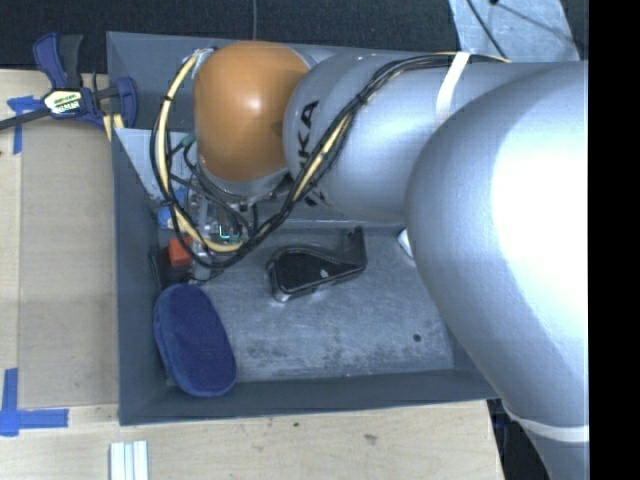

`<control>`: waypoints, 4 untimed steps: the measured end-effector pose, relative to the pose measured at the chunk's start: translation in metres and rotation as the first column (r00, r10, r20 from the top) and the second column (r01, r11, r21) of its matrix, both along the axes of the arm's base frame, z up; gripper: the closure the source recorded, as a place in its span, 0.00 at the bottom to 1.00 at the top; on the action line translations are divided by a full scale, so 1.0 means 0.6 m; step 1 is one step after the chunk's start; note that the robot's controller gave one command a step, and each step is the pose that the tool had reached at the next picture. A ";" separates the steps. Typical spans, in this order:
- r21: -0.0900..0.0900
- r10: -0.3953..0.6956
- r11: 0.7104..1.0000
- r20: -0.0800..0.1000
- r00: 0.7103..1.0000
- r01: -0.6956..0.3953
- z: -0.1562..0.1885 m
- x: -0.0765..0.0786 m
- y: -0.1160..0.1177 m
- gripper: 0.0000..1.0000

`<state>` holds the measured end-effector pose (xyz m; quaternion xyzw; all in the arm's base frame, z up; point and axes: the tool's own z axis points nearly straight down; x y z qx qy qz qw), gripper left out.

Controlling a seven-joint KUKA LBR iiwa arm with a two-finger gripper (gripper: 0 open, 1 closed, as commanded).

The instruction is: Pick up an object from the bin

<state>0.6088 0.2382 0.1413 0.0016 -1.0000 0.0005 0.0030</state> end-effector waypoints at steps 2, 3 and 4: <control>-0.001 -0.065 0.998 0.002 0.998 0.065 -0.007 -0.015 0.002 0.00; -0.003 -0.358 0.934 0.001 0.934 0.358 -0.022 -0.023 0.008 0.00; 0.003 -0.515 0.857 0.005 0.857 0.515 -0.116 -0.025 -0.008 0.00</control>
Offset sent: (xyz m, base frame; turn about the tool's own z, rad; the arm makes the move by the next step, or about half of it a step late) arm -0.0050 0.0061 -0.0013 -0.0497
